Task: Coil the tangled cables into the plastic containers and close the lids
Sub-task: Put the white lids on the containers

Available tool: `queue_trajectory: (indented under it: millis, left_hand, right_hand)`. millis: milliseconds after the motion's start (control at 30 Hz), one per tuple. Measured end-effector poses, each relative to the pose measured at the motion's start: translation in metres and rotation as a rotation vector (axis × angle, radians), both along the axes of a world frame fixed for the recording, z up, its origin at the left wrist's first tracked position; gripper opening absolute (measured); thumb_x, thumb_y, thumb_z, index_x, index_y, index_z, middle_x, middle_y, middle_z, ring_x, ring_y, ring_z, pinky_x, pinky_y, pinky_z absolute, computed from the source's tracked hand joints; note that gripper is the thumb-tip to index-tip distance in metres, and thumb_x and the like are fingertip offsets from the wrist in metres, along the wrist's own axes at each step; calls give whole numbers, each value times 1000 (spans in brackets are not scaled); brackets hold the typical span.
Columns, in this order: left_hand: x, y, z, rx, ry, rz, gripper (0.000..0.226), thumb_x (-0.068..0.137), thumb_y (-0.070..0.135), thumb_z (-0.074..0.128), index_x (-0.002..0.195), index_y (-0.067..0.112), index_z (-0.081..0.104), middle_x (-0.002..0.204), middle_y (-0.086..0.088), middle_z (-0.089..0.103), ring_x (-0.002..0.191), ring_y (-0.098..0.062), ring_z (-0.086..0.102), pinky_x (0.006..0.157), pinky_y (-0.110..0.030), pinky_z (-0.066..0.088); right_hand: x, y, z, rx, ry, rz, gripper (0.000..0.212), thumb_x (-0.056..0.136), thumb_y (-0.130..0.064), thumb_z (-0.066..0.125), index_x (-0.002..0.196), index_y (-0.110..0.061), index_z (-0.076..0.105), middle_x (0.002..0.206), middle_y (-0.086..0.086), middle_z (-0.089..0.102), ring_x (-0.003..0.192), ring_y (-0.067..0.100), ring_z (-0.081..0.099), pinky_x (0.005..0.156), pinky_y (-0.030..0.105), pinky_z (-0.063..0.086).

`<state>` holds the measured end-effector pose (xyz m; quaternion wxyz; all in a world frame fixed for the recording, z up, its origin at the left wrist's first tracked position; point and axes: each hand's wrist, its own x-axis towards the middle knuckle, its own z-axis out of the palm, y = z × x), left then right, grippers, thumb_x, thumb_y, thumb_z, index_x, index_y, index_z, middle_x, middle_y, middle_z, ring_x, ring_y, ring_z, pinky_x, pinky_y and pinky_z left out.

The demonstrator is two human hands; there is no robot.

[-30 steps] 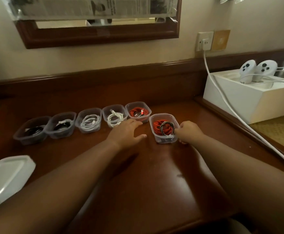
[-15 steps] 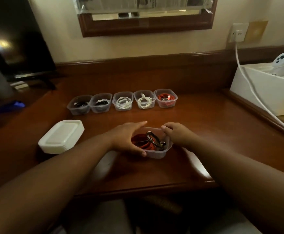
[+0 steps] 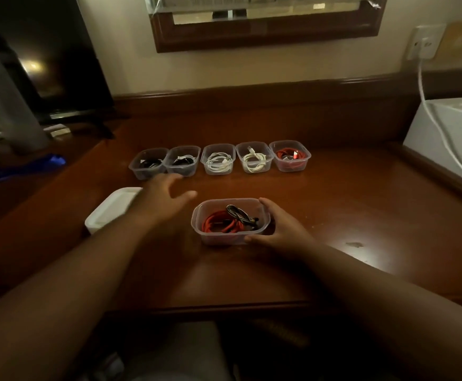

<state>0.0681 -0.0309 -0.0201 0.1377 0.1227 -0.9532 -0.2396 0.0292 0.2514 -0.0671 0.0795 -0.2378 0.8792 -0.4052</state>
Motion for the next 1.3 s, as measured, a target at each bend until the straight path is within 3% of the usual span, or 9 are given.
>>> queue_trajectory:
  millis: [100,200,300,400,533,767,933,1100,1300]
  left_hand:
    - [-3,-47,11,-354,-135,198,43,91,41,64,123,13,64,131,-15,58,116,-33,57,94,-42,49]
    - [0,-64,11,-400,-332,238,34,90,33,61,117,13,69,120,-10,66,107,-29,62,87,-36,49]
    - [-1,-63,11,-449,-350,191,20,89,27,62,101,15,74,107,-7,70,97,-26,64,81,-33,51]
    - [-3,-62,10,-481,-351,185,13,86,23,63,75,16,64,88,-6,68,82,-25,62,67,-30,46]
    - [-5,-55,13,-558,-378,173,23,87,23,60,67,21,50,73,1,53,77,-23,55,66,-29,41]
    - [-6,-45,18,-582,-416,145,6,88,19,62,89,16,57,85,-3,56,81,-23,58,69,-30,46]
    - [0,-30,29,-608,-246,80,31,87,19,60,118,22,60,99,-5,64,91,-29,64,73,-35,52]
    - [11,38,22,-508,87,-238,25,81,20,63,106,21,66,107,-6,69,89,-28,66,71,-32,51]
    - [9,74,2,-619,210,-618,23,79,29,65,102,27,67,100,6,70,87,-17,63,63,-25,45]
  right_hand:
    - [-1,1,-3,3,10,-10,107,71,-46,83,156,-27,20,159,-1,31,143,19,34,110,34,36]
    - [1,1,-2,-19,8,-10,105,72,-42,84,155,-27,21,158,-1,33,141,19,36,106,31,36]
    - [2,1,-1,-27,12,-10,103,72,-41,83,154,-27,23,157,-1,34,140,19,37,105,30,38]
    - [2,1,-1,-22,5,-13,103,72,-42,83,155,-27,22,158,0,33,141,19,36,106,32,38]
    - [2,1,0,-16,-1,-18,104,72,-44,83,155,-28,21,159,0,31,142,20,34,107,34,37]
    - [5,1,2,-14,-12,-17,103,73,-43,82,155,-27,21,159,1,30,143,22,33,108,35,38]
    - [4,1,1,-22,-10,-18,103,73,-41,82,155,-27,22,159,1,31,143,21,34,107,33,37]
    - [2,1,0,-43,-7,-12,103,73,-41,83,155,-27,23,158,0,33,141,20,36,108,34,38]
    - [4,4,-4,-152,-30,-5,90,69,-38,87,145,-34,38,138,-11,56,124,10,55,103,39,49]
